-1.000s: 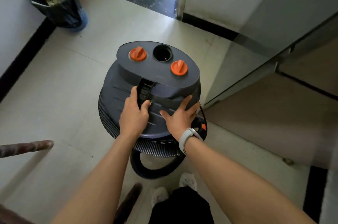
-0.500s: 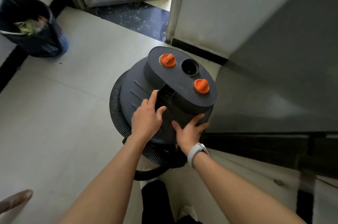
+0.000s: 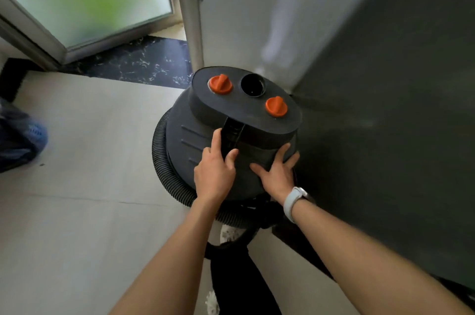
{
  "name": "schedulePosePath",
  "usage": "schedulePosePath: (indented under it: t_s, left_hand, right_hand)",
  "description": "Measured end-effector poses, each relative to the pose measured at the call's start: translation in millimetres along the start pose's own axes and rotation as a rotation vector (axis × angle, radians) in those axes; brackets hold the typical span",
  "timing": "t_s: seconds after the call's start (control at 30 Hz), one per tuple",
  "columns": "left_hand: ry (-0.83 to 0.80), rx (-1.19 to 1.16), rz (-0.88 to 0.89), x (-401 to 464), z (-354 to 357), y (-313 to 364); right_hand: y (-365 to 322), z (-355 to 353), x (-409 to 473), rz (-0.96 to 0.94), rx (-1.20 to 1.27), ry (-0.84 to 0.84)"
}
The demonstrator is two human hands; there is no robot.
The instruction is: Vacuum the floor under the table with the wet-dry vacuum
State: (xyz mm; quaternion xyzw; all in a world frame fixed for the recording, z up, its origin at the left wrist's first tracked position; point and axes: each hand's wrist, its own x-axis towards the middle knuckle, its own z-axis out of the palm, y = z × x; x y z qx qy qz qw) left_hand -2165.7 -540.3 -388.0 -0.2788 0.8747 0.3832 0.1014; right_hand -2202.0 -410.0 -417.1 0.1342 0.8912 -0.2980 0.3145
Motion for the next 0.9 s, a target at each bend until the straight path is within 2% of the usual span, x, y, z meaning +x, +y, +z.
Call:
schedulePosePath:
  t_s: [0.4,0.6,0.83,0.9]
  left_hand:
    - [-0.021,-0.075,-0.064,110,16,94]
    - [-0.088,-0.185,-0.144,94,24,112]
    - [-0.186,-0.292,-0.103,106,20,106]
    - [-0.179,-0.246,-0.110,106,14,108]
  right_hand:
    - [-51,-86,119,-0.072,0.006,-0.015]
    - [-47,-107,124,-0.058,-0.059,-0.067]
    - [-53,-109,126,-0.008,-0.134,-0.045]
    - [-53,-107,121,-0.006,-0.101,-0.007]
